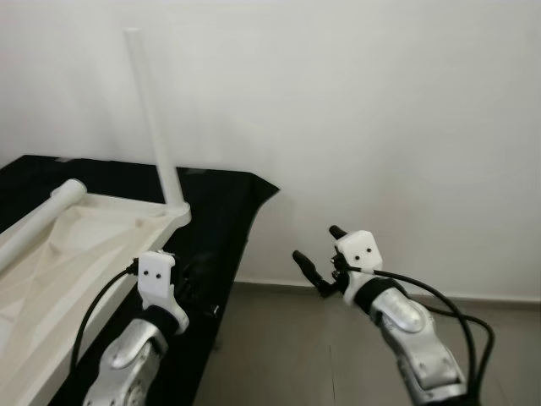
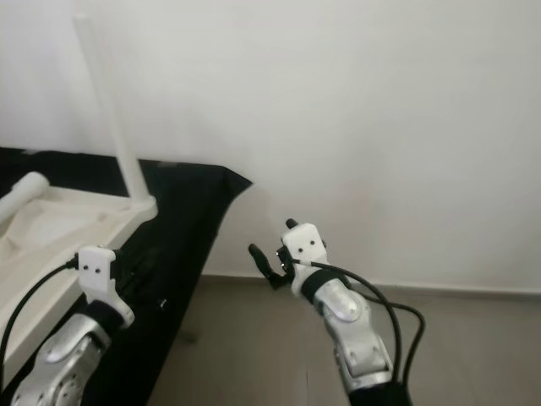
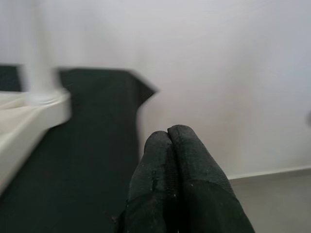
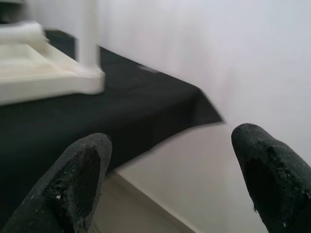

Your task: Building children table

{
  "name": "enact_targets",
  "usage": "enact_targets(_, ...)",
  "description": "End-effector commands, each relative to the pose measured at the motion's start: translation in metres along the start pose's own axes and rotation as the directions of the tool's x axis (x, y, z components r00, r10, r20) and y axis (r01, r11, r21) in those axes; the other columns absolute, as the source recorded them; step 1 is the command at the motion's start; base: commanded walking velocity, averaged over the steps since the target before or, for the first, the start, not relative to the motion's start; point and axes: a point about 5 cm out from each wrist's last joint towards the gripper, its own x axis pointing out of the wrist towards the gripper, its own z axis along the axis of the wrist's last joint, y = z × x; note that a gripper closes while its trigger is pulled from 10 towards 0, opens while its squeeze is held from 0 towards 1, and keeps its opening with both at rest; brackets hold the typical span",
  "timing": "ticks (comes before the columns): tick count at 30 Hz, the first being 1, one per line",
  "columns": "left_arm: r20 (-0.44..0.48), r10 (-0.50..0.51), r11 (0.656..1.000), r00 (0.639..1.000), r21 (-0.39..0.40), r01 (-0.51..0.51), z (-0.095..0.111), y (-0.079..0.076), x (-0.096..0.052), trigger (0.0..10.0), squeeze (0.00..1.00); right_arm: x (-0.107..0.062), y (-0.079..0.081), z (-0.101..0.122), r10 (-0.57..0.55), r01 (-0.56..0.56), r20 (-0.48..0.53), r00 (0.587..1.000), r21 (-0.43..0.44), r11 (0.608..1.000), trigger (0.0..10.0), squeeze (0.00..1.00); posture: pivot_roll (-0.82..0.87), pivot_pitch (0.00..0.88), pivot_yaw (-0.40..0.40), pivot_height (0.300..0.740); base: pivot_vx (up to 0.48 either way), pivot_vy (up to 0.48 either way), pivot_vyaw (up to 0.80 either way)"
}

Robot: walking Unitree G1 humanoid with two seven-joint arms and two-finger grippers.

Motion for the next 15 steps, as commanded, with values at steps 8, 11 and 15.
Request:
enact_targets(8,0.012,-0.023,1.0,1.0,0.015,0.023,0.0035,-0.0049,0.0025,10.0,0.0,-0.0048,-0.008,-0.0012,-0.021,0.021,-0.005,1.0,-0.005,1.0,10.0,0.0,-0.09,0.0,0.008,0.74,0.342,0.0,0.0)
enact_targets(11,0.012,-0.023,1.0,1.0,0.015,0.023,0.0035,-0.005,0.0025,10.0,0.0,-0.0049,-0.0079,-0.0013,-0.02,0.02,-0.005,1.0,-0.005,1.0,10.0,0.0,-0.09,0.0,0.009,0.74,0.336,0.0,0.0)
enact_targets(15,0.01,-0.024,1.0,1.0,0.015,0.024,0.0031,-0.0055,0.0025,10.0,0.0,-0.0049,-0.0076,-0.0014,-0.015,0.015,-0.005,1.0,-0.006,1.0,10.0,0.0,-0.09,0.0,0.009,0.74,0.337,0.0,0.0)
